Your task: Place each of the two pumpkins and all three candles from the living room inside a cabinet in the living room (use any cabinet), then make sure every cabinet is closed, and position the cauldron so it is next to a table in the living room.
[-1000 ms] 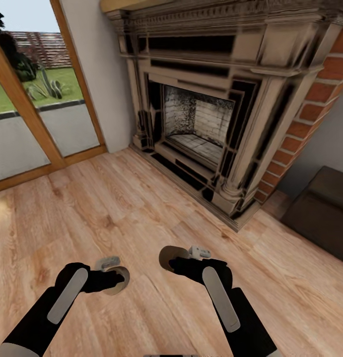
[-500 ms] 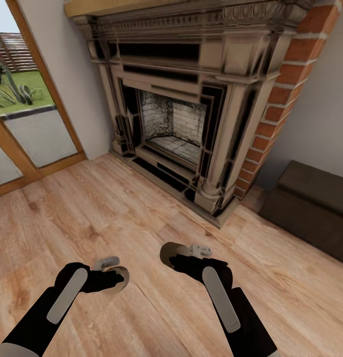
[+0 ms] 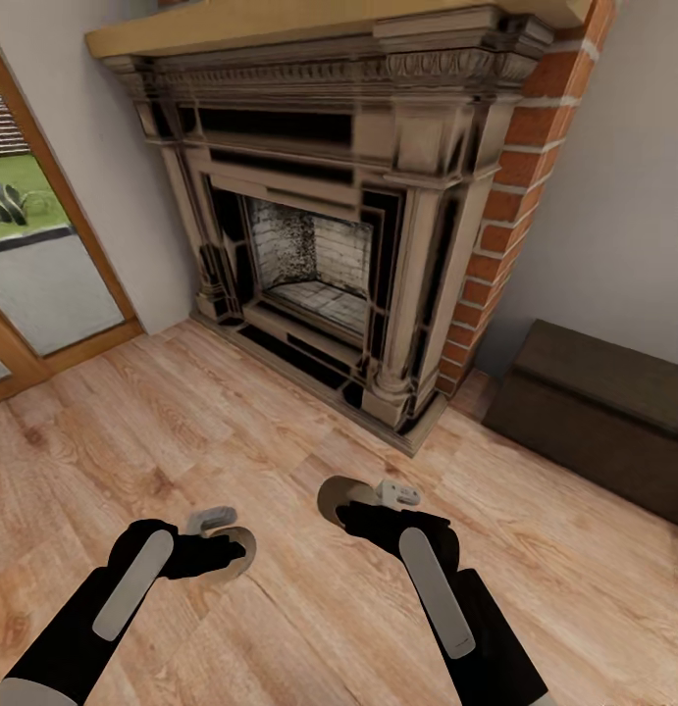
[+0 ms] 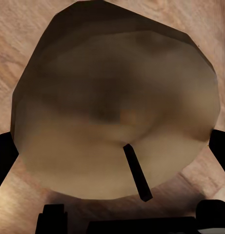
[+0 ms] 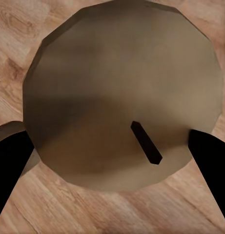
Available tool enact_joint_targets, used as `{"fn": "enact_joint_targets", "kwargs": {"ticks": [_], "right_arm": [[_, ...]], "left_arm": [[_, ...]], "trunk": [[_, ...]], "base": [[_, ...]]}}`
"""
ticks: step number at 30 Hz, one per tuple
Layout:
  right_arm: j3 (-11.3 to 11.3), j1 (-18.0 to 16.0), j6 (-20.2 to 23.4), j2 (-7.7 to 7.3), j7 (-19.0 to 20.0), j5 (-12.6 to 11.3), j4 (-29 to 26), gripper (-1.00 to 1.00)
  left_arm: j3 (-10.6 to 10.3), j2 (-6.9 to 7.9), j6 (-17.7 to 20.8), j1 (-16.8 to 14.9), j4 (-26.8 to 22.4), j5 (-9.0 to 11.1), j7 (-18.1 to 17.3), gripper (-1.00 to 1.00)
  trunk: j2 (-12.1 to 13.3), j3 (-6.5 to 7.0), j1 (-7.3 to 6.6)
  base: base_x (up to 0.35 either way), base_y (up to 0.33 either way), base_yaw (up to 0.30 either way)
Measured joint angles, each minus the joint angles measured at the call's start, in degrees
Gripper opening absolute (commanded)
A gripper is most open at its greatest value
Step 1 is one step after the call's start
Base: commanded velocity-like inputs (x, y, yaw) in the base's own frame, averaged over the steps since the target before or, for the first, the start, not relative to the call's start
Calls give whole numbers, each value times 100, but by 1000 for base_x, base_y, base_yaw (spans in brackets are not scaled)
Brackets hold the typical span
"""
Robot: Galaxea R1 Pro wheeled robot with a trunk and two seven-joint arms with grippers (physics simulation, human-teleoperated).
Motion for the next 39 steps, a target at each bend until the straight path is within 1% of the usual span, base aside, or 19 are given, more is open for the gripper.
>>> {"fn": "enact_joint_targets", "kwargs": {"ticks": [19,23,32,39], "right_arm": [[-17,3,-72,-3,4,-18,5,-100],[-39,3,-70,-2,11,-60,3,-100],[-44,3,-73,8,12,-73,17,-100],[-44,6,-103,2,21,-77,-7,-100]], "left_arm": [[-1,-10,25,0,0,-3,2,-100],[-1,-1,35,0,0,-1,1,-100],[-4,0,68,0,0,-4,0,-100],[-9,-3,69,0,0,-8,3,-100]], "trunk": [[762,520,-417],[764,558,-418],[764,644,-418],[764,711,-418]], "base": [[0,0,-70],[0,0,-4],[0,-5,-55],[-1,-171,-131]]}}
